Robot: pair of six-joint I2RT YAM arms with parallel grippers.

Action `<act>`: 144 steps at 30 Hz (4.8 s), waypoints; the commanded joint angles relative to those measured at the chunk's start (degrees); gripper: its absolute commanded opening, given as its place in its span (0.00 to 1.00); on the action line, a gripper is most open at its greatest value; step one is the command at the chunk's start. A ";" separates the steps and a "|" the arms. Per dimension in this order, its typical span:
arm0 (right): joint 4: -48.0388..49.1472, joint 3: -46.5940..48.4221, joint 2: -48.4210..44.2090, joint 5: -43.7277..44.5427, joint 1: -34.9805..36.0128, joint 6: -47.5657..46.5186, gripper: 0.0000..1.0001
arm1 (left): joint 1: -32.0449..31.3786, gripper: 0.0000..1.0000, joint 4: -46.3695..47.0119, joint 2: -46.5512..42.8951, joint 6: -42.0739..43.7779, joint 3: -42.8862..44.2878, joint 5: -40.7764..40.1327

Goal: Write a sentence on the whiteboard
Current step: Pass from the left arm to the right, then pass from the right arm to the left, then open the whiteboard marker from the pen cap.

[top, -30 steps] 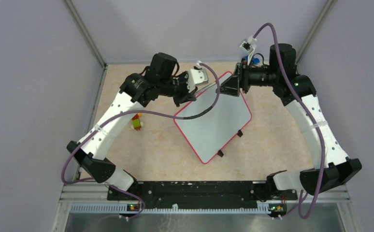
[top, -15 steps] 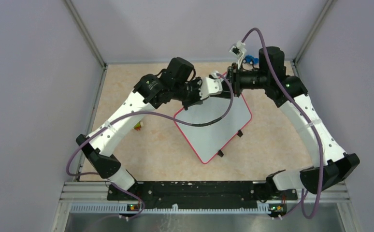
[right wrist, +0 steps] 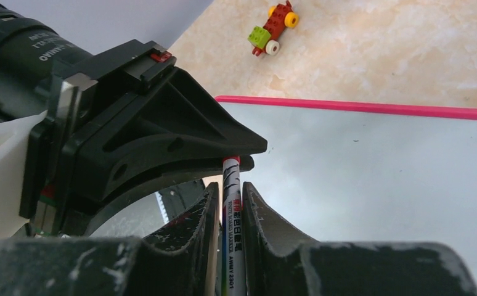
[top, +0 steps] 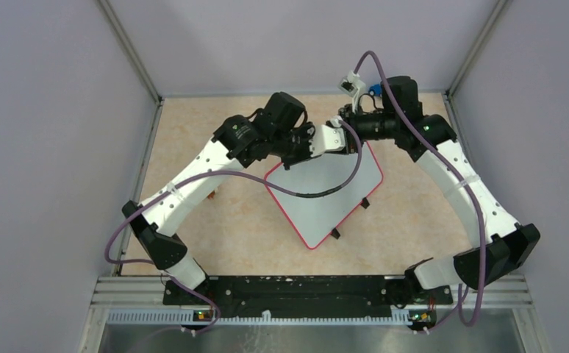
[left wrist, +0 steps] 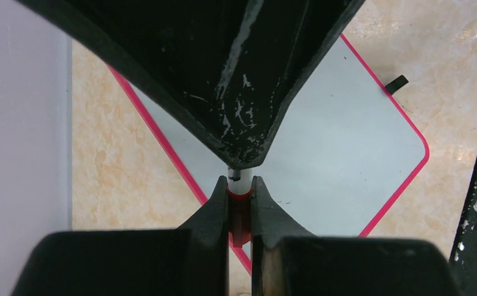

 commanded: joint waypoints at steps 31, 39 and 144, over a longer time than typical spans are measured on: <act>16.92 -4.43 -2.76 -15.58 -7.73 14.80 0.00 | 19.54 0.80 18.12 -13.88 -21.23 -10.66 34.46; 31.03 -11.79 -5.22 -20.85 -7.76 25.43 0.00 | 20.10 0.79 24.74 -13.36 -28.62 -14.53 43.76; 26.81 -14.82 -5.61 -15.56 -1.78 23.51 0.00 | 11.10 0.00 18.92 -14.41 -14.85 -19.07 31.79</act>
